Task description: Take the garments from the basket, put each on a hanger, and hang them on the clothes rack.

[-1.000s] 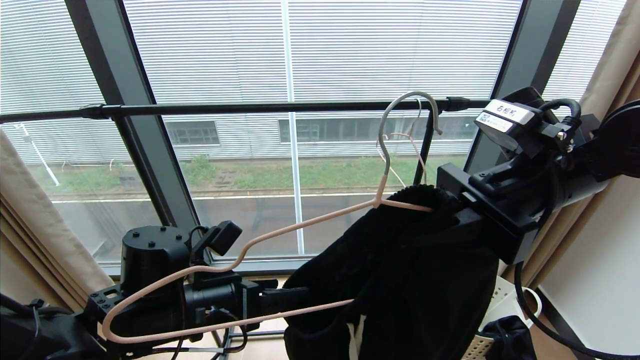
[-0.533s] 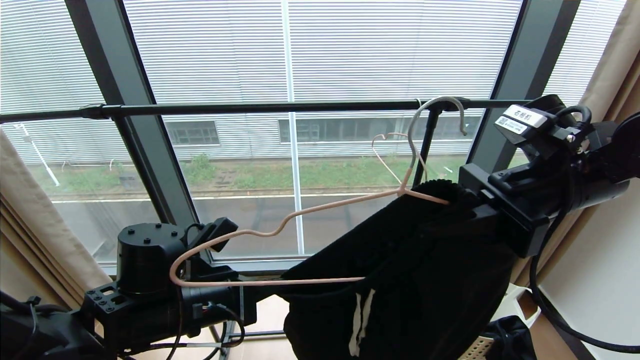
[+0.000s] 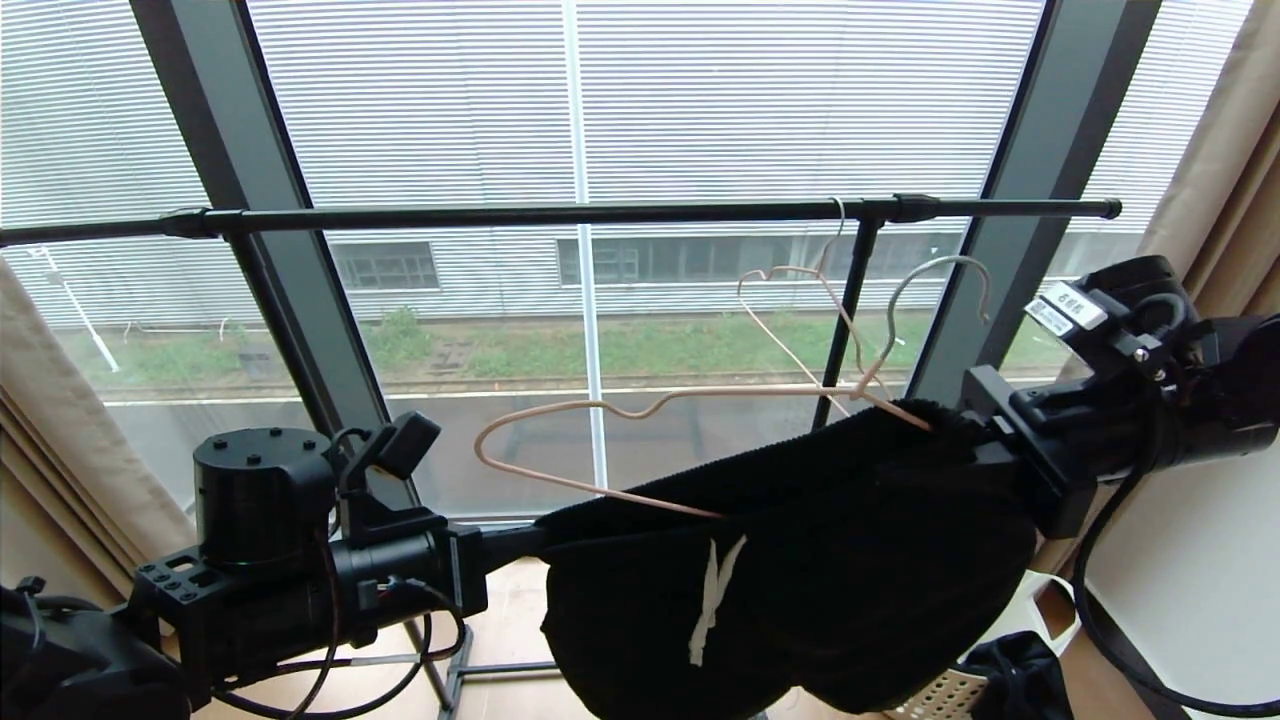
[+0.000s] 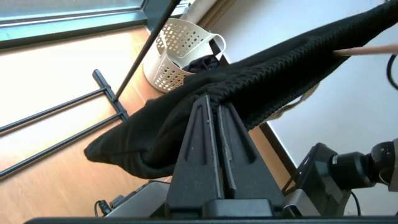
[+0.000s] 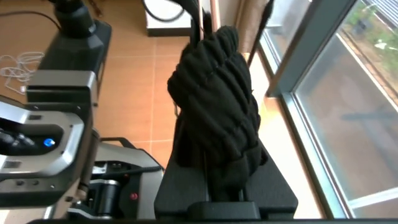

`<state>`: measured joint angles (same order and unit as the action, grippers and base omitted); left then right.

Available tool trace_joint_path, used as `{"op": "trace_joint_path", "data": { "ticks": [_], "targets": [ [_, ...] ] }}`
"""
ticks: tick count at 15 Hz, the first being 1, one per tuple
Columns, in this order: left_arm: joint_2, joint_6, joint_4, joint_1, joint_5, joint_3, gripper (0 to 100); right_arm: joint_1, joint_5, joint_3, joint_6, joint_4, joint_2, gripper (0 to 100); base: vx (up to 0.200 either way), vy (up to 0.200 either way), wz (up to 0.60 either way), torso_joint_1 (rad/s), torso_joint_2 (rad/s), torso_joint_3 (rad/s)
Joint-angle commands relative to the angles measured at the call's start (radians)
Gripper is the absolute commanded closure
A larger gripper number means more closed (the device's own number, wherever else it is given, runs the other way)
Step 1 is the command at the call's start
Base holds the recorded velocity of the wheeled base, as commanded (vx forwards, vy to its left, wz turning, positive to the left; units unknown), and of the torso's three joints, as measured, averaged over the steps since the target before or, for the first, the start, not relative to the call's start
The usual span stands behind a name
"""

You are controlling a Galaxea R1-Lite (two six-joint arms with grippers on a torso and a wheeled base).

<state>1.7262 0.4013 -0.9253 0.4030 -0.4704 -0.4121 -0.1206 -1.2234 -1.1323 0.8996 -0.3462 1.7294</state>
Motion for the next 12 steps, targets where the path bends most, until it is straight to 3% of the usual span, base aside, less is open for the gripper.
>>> {"op": "trace_joint_path", "data": {
  "ticks": [1,4,12],
  "targets": [
    [-0.004,0.001,0.000,-0.009,0.001,-0.001,100,0.032,0.019,0.105,0.010,0.070,-0.016,100,0.000,0.000,0.00,0.000,0.00,0.000],
    [-0.004,0.001,0.000,-0.019,0.001,-0.002,100,0.041,0.137,0.195,0.033,0.174,-0.022,100,0.000,0.000,0.00,0.000,0.00,0.000],
    [-0.002,-0.002,0.000,-0.023,0.001,-0.005,100,0.016,0.317,0.221,0.045,0.179,-0.022,100,0.000,0.000,0.00,0.000,0.00,0.000]
  ]
}}
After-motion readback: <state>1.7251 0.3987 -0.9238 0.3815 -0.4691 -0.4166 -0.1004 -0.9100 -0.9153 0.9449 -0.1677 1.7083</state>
